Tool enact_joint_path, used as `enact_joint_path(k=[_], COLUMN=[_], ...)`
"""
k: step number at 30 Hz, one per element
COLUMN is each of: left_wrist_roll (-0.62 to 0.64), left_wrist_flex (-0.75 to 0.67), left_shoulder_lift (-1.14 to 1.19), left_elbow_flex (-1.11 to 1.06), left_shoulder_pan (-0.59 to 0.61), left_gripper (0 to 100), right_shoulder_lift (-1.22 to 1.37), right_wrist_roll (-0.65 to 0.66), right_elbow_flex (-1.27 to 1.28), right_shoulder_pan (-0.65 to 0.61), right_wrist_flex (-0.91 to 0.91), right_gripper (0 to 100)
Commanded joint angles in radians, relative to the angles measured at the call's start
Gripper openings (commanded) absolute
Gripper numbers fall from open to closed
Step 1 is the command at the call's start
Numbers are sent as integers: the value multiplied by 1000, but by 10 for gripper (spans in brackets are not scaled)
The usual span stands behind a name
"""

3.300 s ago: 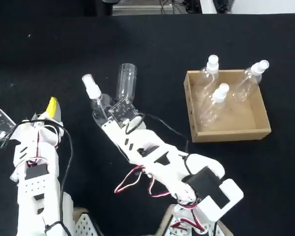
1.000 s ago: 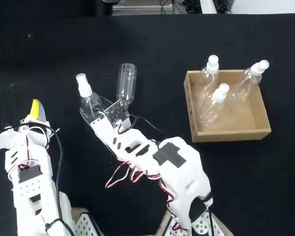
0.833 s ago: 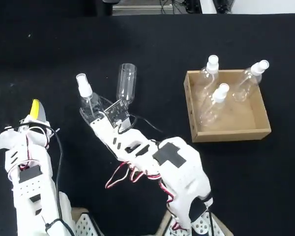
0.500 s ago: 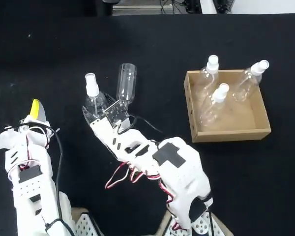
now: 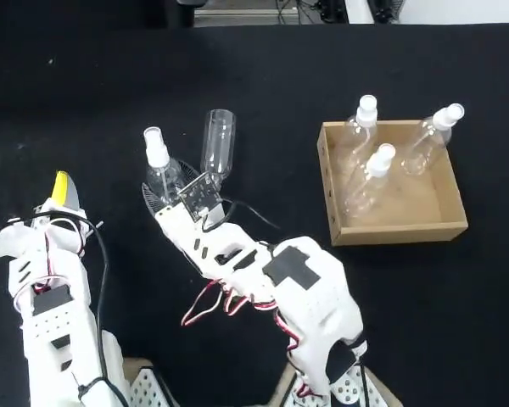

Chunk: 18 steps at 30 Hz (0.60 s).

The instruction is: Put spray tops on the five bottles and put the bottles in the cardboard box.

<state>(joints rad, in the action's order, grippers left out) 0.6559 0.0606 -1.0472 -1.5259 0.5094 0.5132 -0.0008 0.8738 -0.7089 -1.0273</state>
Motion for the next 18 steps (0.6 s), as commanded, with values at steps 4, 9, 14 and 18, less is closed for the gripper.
enact_joint_path(k=[4,9,14,18], left_wrist_roll=[6,6,6,6], left_wrist_flex=[-18,-21,-23,-23], left_shoulder_lift=[-15,-15,-15,-15], left_elbow_flex=[56,56,56,56], left_shoulder_pan=[8,8,8,8], left_gripper=[234,234,234,234], right_shoulder_lift=[-93,-107,-216,-283], right_wrist_roll=[6,6,6,5], right_elbow_flex=[-4,-2,48,79], right_shoulder_pan=[-15,-17,-17,-23], right_wrist_flex=[8,0,5,15], right_gripper=[325,325,325,325])
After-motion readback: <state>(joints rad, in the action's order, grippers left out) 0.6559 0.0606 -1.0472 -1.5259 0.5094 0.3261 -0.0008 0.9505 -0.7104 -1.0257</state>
